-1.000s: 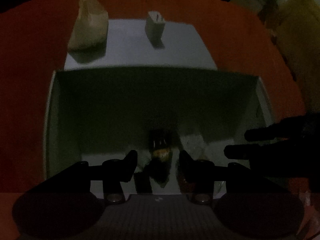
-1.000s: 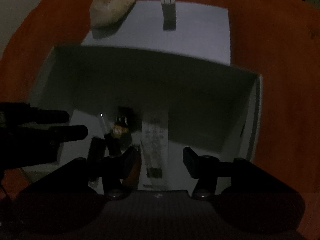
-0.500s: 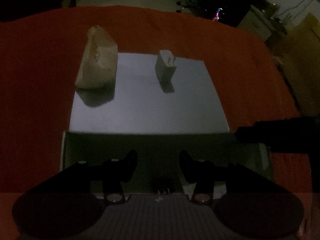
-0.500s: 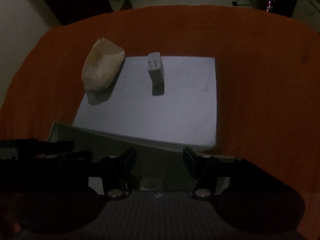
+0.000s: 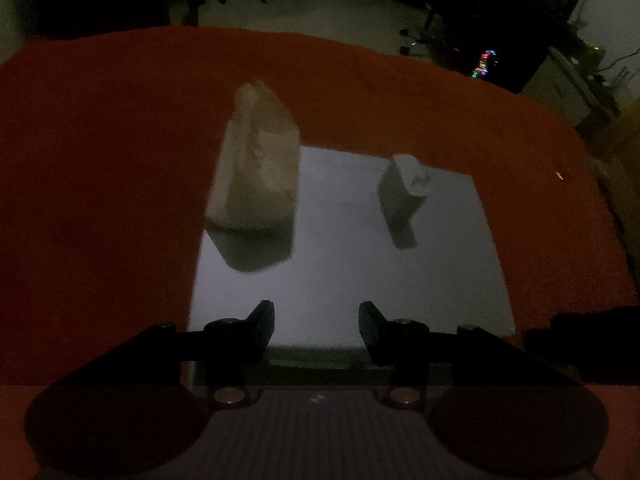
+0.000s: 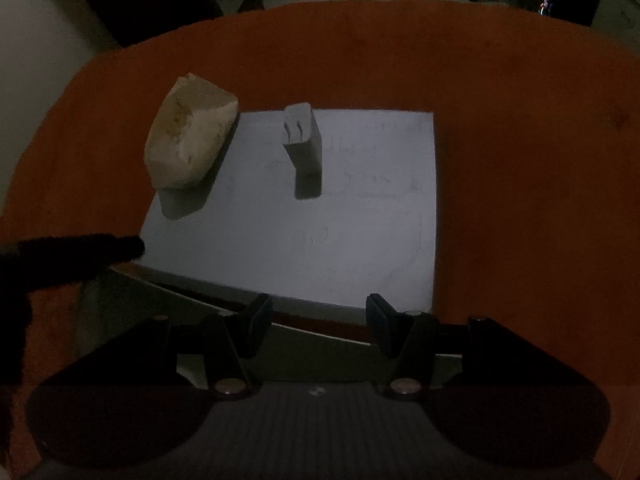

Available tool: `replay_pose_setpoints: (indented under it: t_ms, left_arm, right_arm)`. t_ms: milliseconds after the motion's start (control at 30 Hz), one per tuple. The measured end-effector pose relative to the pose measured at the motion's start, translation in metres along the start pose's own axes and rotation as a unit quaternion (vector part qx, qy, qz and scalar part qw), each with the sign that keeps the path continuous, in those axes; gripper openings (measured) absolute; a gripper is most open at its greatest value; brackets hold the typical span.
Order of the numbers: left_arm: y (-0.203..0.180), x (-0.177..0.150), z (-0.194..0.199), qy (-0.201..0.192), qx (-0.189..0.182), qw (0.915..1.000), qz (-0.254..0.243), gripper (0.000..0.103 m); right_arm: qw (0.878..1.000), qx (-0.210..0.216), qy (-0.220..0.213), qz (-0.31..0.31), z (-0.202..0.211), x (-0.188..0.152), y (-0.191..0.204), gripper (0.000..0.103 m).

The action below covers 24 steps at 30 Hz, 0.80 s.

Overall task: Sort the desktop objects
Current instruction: 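Withdraw both open tools from the box back toward the paper sheet, then close right tool on white charger plug while left tool nears translucent block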

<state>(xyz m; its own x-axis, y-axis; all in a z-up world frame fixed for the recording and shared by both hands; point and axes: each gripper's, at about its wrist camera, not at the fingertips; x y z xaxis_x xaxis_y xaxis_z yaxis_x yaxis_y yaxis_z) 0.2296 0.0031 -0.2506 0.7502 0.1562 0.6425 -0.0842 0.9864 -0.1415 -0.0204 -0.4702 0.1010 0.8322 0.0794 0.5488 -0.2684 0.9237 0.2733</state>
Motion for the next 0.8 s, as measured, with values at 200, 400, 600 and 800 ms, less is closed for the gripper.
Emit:
replay_pose_setpoints:
  t_ms: [200, 400, 600, 800]
  left_arm:
    - [0.016, 0.017, -0.019, -0.003, -0.013, 0.9994, 0.033, 0.043]
    - [0.034, 0.026, -0.045, 0.003, -0.003, 0.9984, 0.056, 0.043]
    - [0.041, 0.040, -0.069, -0.001, 0.001, 0.9973, 0.074, 0.043]
    - [0.040, 0.050, -0.091, -0.002, -0.031, 0.9970, 0.071, 0.056]
  right_arm:
    - [1.000, 0.016, -0.006, -0.020, -0.024, 0.019, -0.001, 0.065]
    - [1.000, 0.022, -0.011, -0.016, -0.053, 0.039, 0.009, 0.076]
    - [1.000, 0.003, -0.014, -0.009, -0.083, 0.055, 0.012, 0.088]
    - [0.999, -0.009, 0.014, -0.033, -0.118, 0.069, 0.009, 0.090]
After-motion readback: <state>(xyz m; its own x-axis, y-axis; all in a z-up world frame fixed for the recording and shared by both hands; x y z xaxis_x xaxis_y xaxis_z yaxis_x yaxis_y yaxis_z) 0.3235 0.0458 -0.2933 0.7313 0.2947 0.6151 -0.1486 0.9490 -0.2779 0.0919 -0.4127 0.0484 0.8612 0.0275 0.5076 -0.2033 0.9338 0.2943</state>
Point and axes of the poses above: each gripper's, at about its wrist camera, not at the fingertips, and z roughly against the way its jaws point, y to its left, x to its top, and after that the axes turned 15 degrees about -y, right-handed
